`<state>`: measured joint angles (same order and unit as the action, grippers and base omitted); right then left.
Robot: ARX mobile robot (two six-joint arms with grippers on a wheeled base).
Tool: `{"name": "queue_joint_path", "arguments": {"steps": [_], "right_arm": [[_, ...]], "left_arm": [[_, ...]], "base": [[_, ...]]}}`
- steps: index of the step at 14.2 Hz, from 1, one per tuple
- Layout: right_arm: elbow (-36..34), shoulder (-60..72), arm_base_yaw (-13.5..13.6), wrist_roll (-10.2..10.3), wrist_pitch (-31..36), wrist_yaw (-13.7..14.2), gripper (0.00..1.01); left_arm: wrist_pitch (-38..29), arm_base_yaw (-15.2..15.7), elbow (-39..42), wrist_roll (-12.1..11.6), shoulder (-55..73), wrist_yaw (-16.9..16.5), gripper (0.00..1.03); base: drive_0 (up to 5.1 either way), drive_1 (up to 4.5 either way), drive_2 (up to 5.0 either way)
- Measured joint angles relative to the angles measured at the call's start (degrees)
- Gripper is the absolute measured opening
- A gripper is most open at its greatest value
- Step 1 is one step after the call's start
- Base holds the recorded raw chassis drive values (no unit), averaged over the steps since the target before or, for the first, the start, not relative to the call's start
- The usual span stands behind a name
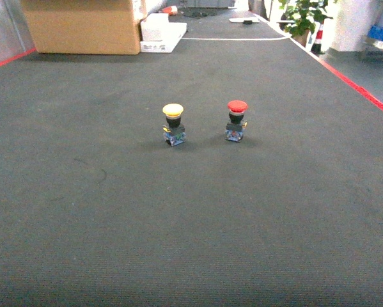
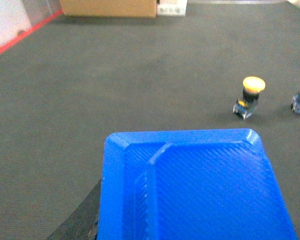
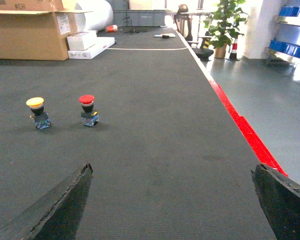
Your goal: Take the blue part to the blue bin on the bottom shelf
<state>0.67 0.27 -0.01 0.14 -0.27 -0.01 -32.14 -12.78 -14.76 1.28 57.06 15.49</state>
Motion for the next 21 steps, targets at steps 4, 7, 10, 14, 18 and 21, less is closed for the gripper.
{"name": "queue_joint_path", "arguments": {"steps": [4, 7, 10, 14, 18, 21], "right_arm": [[0.00, 0.00, 0.00, 0.00, -0.02, 0.02, 0.98], [0.00, 0.00, 0.00, 0.00, -0.02, 0.00, 0.98], [0.00, 0.00, 0.00, 0.00, -0.02, 0.02, 0.98], [0.00, 0.00, 0.00, 0.00, 0.00, 0.02, 0.98], [0.00, 0.00, 0.00, 0.00, 0.00, 0.02, 0.98], [0.00, 0.00, 0.00, 0.00, -0.02, 0.02, 0.98]], "left_arm": [[23.45, -8.37, 0.11, 0.13, -30.45, 12.31, 0.44], [31.74, -13.97, 0.09, 0.55, -39.52, 18.99, 0.44], [34.21, -18.56, -0.26, 3.67, -40.28, 22.29, 0.44], [33.97, -19.17, -0.46, 4.66, -40.02, 22.47, 0.44], [33.94, -19.17, -0.46, 4.72, -40.02, 22.47, 0.44], [33.92, -19.17, -0.48, 4.74, -39.91, 22.49, 0.44]], "base": [[0.0, 0.00, 0.0], [0.0, 0.00, 0.0], [0.0, 0.00, 0.0], [0.0, 0.00, 0.0], [0.0, 0.00, 0.0], [0.0, -2.78, 2.8]]}}
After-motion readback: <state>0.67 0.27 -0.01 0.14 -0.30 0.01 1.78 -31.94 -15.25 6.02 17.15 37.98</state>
